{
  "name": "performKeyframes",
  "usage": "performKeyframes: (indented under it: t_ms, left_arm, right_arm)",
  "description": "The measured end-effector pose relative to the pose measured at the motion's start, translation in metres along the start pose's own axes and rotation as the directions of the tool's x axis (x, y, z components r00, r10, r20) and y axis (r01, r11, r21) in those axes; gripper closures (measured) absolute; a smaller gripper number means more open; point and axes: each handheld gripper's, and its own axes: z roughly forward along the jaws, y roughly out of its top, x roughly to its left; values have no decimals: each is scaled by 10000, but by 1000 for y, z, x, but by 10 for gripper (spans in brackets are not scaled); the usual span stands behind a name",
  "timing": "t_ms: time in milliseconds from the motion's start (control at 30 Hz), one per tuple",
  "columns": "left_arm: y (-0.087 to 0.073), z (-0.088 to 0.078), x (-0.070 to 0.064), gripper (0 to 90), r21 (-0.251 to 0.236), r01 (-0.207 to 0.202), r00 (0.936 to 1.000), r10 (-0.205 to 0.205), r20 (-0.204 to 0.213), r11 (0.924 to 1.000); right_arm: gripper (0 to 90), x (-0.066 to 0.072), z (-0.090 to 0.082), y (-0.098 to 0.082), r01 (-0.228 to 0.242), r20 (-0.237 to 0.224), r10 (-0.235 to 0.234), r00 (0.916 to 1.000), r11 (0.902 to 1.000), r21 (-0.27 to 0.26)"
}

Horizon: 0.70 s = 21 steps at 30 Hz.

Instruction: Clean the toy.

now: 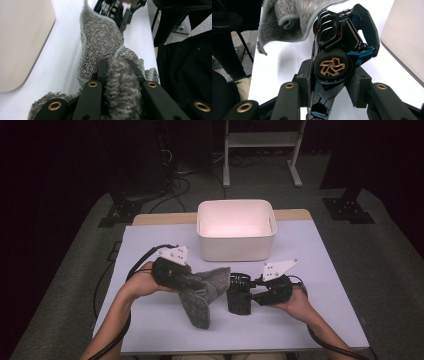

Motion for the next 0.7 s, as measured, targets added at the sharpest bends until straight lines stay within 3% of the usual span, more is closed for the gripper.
performKeyframes:
  t_ms: [200,333,433,567,700]
  left_arm:
    - [-1,21,6,769,114,61,9997,-64,231,9999]
    - [15,46,7,769,-121,-260,9975,268,655,9996]
    - [28,63,7,768,-38,-571,9943,572,904,9984]
    - [37,71,6,767,-173,-671,9917,686,1090,9976]
    - [42,83,5,767,47,-804,9893,792,1227,9968]
  right_arm:
    - [587,1,-5,-1,18,-14,-17,10000,9999,152]
    - [588,2,-9,-1,85,-16,-85,10000,9991,422]
    - [582,4,-12,1,190,24,-193,9998,9974,691]
    - [553,3,-20,-3,234,167,-253,9995,9938,1091]
    - [485,1,-23,-3,159,121,-178,9998,9898,1413]
